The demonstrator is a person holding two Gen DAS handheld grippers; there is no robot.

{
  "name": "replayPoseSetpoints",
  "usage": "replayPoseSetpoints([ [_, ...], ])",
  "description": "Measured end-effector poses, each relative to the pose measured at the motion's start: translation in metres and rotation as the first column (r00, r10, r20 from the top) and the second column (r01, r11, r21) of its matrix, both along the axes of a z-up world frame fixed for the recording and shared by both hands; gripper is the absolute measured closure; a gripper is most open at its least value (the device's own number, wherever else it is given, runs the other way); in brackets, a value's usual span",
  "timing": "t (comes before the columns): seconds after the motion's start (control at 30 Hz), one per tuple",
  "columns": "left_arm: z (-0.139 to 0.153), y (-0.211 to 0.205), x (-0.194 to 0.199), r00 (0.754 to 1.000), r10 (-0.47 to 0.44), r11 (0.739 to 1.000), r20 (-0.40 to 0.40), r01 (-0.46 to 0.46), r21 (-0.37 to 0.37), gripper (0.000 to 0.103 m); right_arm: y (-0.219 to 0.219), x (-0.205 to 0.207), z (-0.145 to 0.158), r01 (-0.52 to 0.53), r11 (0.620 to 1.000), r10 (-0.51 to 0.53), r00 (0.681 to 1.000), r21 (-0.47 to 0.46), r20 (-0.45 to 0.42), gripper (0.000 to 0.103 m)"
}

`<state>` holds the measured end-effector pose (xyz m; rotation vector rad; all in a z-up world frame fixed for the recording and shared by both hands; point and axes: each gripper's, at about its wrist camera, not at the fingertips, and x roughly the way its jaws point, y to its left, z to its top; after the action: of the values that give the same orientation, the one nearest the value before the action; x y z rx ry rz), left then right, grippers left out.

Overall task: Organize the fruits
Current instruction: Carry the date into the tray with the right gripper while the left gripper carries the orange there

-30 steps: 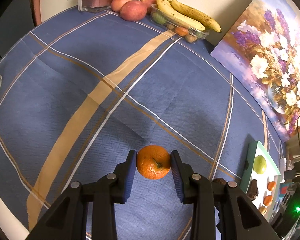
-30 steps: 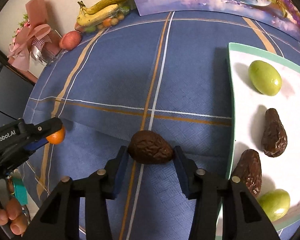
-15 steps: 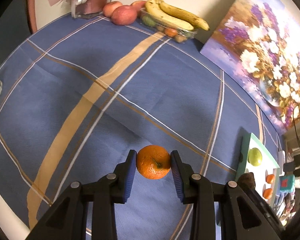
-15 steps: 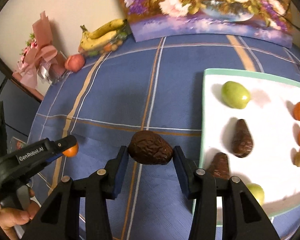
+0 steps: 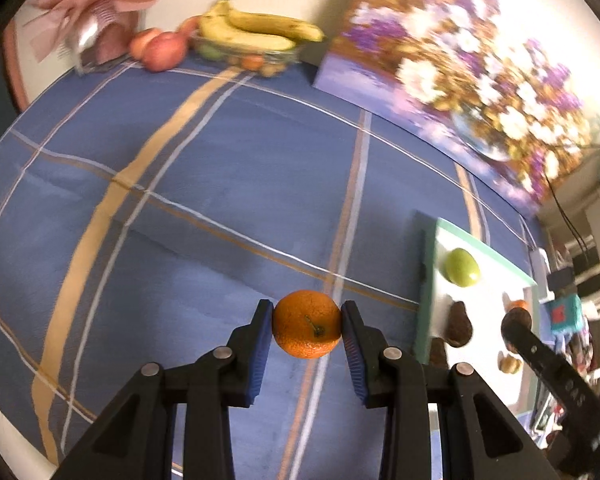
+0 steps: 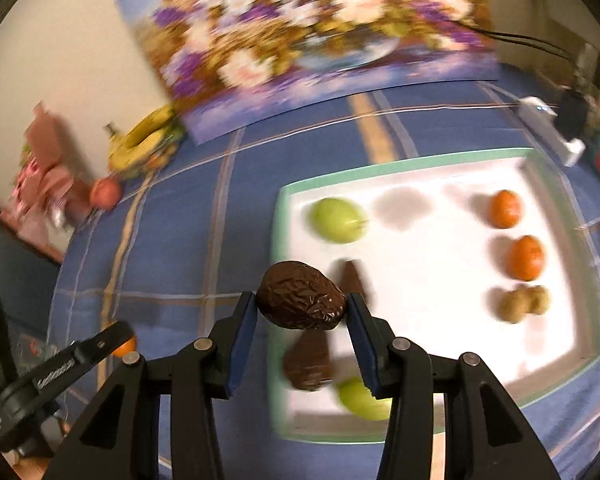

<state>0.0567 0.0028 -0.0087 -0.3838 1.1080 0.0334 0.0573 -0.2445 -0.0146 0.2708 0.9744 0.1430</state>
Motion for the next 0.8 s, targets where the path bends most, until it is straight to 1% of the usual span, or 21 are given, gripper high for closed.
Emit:
replayPoseSetpoints([
  [0.07, 0.002, -0.013, 0.002, 0.999, -0.033, 0.999, 0.006, 0.033, -0.001, 0.066, -0.021, -0.001, 0.003, 0.054, 0.998, -0.054, 0.999, -0.017, -0.002, 0.056],
  [0.17, 0.005, -0.036, 0.004, 0.995, -0.094, 0.996, 0.014, 0.094, 0.009, 0.066, -0.05, -0.003, 0.009, 0.121, 0.992, -0.121, 0.993, -0.017, 0.011, 0.056],
  [0.33, 0.006, -0.074, 0.016, 0.982, -0.189, 0.982, 0.014, 0.188, 0.022, 0.066, -0.081, -0.007, 0.016, 0.193, 0.98, -0.191, 0.981, -0.052, 0.036, 0.056],
  [0.43, 0.006, -0.093, 0.026, 0.974, -0.228, 0.973, 0.02, 0.227, 0.028, 0.066, -0.091, -0.005, 0.013, 0.207, 0.977, -0.205, 0.978, -0.054, 0.029, 0.056],
  [0.5, 0.008, -0.103, 0.036, 0.968, -0.247, 0.969, 0.029, 0.247, 0.014, 0.066, -0.097, -0.004, 0.009, 0.207, 0.978, -0.206, 0.978, -0.041, 0.014, 0.056],
  [0.63, 0.01, -0.116, 0.053, 0.965, -0.26, 0.965, 0.043, 0.261, 0.001, 0.066, -0.108, -0.004, 0.004, 0.212, 0.977, -0.212, 0.977, -0.02, 0.003, 0.056],
  [0.8, 0.003, -0.134, 0.07, 0.957, -0.287, 0.958, 0.035, 0.286, 0.011, 0.066, -0.118, 0.0, -0.002, 0.224, 0.974, -0.225, 0.974, -0.028, -0.009, 0.056],
])
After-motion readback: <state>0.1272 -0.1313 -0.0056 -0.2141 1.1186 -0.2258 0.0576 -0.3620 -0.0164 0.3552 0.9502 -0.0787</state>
